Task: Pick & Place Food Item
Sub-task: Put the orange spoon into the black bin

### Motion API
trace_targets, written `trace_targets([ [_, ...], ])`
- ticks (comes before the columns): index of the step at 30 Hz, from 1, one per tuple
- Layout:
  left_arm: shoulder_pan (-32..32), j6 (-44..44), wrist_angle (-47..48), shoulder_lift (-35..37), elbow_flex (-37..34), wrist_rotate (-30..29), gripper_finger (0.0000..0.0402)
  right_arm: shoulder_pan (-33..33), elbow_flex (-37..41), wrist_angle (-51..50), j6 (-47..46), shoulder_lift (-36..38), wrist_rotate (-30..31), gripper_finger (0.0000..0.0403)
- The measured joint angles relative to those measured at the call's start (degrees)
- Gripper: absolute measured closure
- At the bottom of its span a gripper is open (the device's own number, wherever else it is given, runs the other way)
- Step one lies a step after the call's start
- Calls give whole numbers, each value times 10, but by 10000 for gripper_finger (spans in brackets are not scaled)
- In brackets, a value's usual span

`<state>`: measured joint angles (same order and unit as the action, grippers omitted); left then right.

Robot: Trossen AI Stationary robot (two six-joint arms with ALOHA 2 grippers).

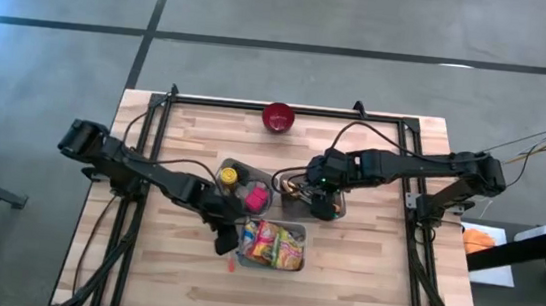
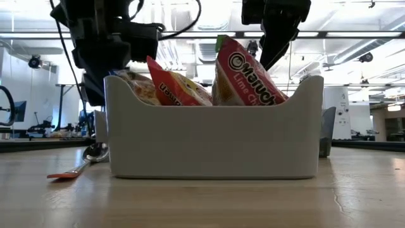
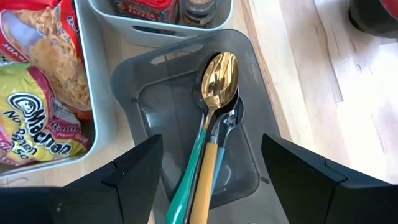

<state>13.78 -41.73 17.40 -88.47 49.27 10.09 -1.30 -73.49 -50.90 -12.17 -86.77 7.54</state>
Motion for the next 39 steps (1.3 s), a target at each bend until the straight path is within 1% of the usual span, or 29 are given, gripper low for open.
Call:
trace_targets([
  [4,0,72,15,-5,3,18,396,0,0,-7,2,2,0,131],
  [7,1,167,33,4,3,20,392,-1,0,-15,4,3,0,131],
  [9,3,232,40,7,3,20,380,-1,0,-17,4,4,0,131],
  [12,5,313,44,7,3,20,347,-1,0,-18,4,5,0,131],
  [20,19,486,71,6,2,5,233,-1,0,-43,-8,9,0,131],
  [23,34,567,71,6,-2,-15,206,-1,0,-44,-9,10,0,131],
  [26,53,627,68,6,-8,-45,199,-1,0,-44,-9,12,0,131],
  [29,63,655,62,6,-14,-51,198,-1,0,-44,-11,12,0,131],
  [35,63,659,38,5,-43,-61,200,-1,0,-44,-13,12,0,131],
  [39,63,660,17,5,-65,-61,221,-1,0,-43,-13,12,0,131],
])
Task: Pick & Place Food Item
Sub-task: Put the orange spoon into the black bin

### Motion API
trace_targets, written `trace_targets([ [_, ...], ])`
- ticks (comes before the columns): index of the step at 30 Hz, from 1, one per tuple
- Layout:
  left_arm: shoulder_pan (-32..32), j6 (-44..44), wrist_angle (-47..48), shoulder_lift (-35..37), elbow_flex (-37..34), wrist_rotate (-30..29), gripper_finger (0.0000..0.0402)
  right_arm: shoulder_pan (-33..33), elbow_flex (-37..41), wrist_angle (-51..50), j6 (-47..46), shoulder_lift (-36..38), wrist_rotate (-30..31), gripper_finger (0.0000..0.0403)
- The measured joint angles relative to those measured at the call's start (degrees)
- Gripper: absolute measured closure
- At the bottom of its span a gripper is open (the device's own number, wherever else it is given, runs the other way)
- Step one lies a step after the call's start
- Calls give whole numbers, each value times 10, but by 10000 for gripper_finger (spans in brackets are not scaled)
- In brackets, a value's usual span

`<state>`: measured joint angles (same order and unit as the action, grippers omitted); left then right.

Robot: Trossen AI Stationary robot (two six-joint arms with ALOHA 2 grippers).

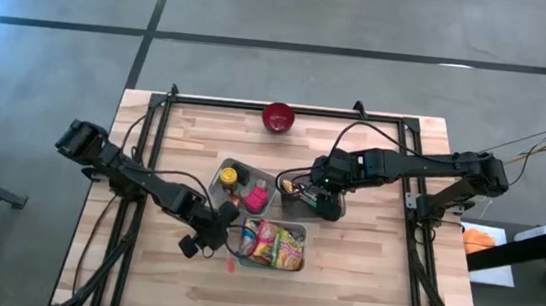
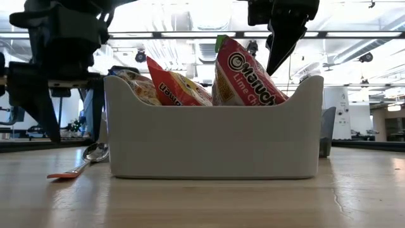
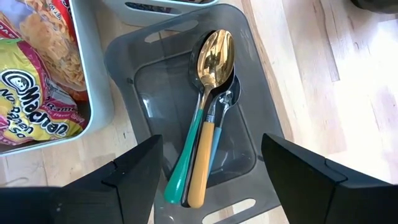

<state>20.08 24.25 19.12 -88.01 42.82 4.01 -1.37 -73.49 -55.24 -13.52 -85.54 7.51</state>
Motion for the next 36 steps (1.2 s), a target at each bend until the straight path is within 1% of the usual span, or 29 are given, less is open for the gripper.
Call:
trace_targets([
  [6,-1,-7,-37,0,-17,-5,266,0,0,1,0,0,0,131],
  [9,-1,-9,-34,0,-19,-12,278,0,0,0,0,0,0,131],
  [15,-2,-35,-32,0,-12,-91,279,0,0,0,0,0,-1,131],
  [19,3,-15,-29,0,0,-96,260,0,0,0,0,0,-2,131],
  [23,16,40,-30,0,3,-98,229,0,0,0,0,0,-2,131],
  [27,27,45,-21,0,3,-161,195,0,0,-1,0,0,-4,131],
  [28,29,45,-18,0,3,-166,187,0,0,-1,0,0,-5,131],
  [32,48,72,-20,0,3,-164,164,0,0,-1,0,0,-5,131],
  [36,68,101,-21,0,3,-150,159,0,0,-1,-9,0,-5,131],
])
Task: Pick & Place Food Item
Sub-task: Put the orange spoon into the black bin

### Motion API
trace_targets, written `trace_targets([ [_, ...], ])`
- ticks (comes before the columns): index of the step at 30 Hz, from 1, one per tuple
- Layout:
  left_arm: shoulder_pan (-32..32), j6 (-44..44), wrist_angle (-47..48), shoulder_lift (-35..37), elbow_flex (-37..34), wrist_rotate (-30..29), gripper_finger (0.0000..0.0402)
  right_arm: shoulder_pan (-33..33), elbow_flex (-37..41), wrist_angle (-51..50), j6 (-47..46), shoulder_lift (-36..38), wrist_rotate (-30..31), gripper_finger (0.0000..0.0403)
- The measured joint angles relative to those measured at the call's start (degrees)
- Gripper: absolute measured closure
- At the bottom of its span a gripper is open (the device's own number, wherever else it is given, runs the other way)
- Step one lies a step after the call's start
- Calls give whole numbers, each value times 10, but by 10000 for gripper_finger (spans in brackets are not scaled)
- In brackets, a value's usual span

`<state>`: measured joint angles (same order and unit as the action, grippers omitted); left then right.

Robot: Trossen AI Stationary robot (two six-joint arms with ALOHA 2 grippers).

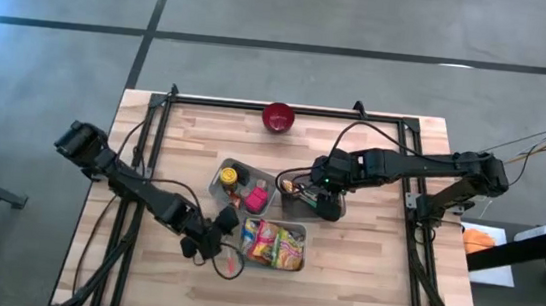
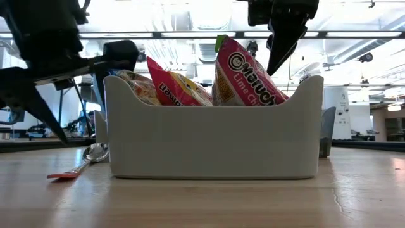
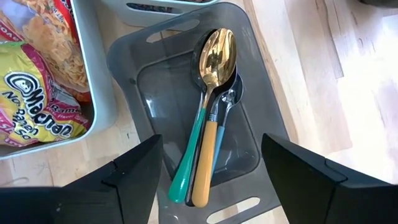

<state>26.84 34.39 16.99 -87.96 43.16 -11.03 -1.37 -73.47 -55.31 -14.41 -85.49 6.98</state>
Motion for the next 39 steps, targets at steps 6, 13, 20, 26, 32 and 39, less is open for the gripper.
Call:
trace_targets([
  [6,2,-3,-7,-17,-3,7,164,-1,0,0,-15,0,0,131],
  [13,-3,-3,-7,-68,6,20,202,-5,0,0,-17,0,-15,131],
  [20,-4,-7,-3,-79,14,71,278,-5,0,-2,-17,0,-16,131],
  [26,-4,-45,-8,-80,14,94,347,-5,0,-2,-17,0,-16,131],
  [32,-13,-46,-3,-81,14,129,376,-5,0,-3,-17,0,-16,131],
  [39,-14,-51,5,-80,14,158,399,-5,0,-4,-15,0,-26,131],
])
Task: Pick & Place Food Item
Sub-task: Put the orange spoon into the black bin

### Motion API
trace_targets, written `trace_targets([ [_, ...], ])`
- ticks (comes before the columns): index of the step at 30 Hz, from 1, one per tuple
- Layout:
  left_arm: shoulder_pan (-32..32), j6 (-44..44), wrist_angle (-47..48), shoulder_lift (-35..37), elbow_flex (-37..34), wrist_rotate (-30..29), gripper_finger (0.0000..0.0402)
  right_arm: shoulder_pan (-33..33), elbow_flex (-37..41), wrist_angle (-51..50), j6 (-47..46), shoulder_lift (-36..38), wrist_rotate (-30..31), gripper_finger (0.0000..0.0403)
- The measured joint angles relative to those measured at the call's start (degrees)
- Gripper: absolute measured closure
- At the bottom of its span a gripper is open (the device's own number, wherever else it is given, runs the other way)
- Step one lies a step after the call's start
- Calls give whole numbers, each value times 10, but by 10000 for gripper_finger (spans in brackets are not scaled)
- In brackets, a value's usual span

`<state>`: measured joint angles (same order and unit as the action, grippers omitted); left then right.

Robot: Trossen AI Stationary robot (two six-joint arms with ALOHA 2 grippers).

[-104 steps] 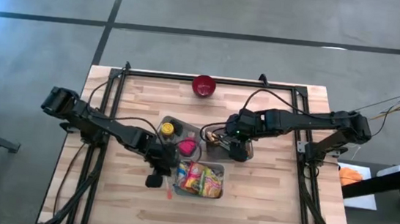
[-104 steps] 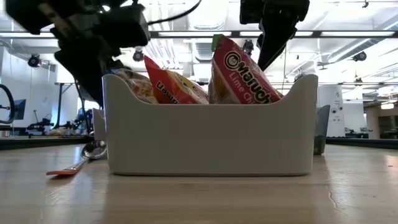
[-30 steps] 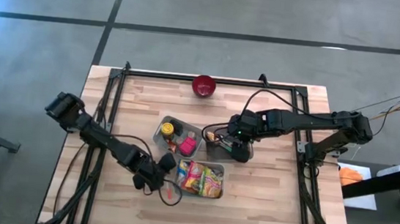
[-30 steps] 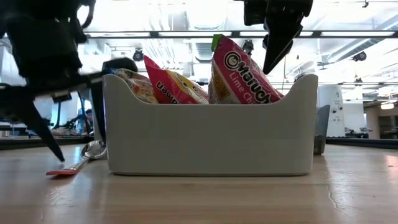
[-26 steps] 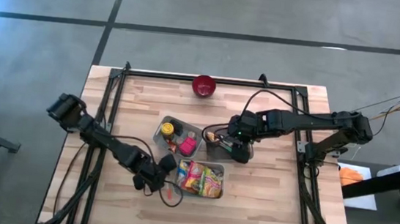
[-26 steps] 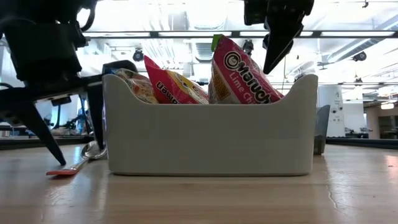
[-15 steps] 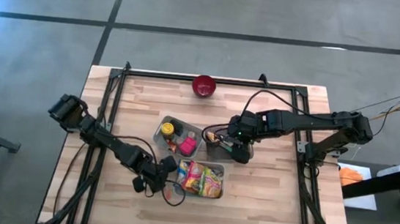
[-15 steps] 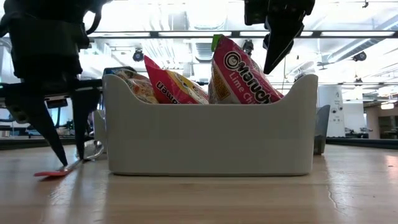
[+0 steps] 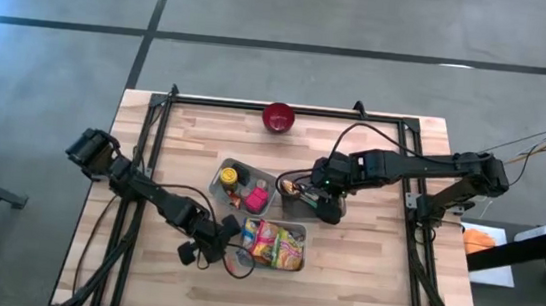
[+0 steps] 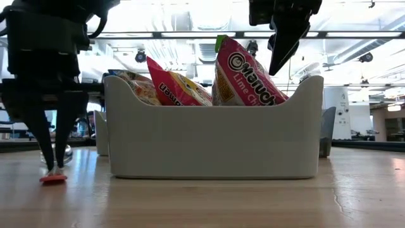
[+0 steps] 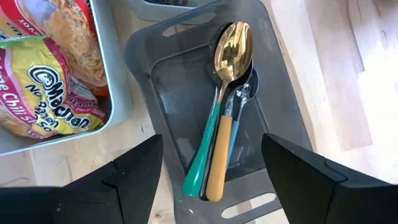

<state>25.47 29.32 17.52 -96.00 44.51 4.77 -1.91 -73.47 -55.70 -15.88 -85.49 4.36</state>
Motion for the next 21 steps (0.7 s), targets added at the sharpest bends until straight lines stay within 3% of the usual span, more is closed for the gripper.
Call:
trace_targets([
  [8,2,-98,17,19,-4,68,401,0,0,0,0,0,-1,131],
  [21,1,-248,42,76,-4,68,401,0,-11,7,0,0,-1,131],
])
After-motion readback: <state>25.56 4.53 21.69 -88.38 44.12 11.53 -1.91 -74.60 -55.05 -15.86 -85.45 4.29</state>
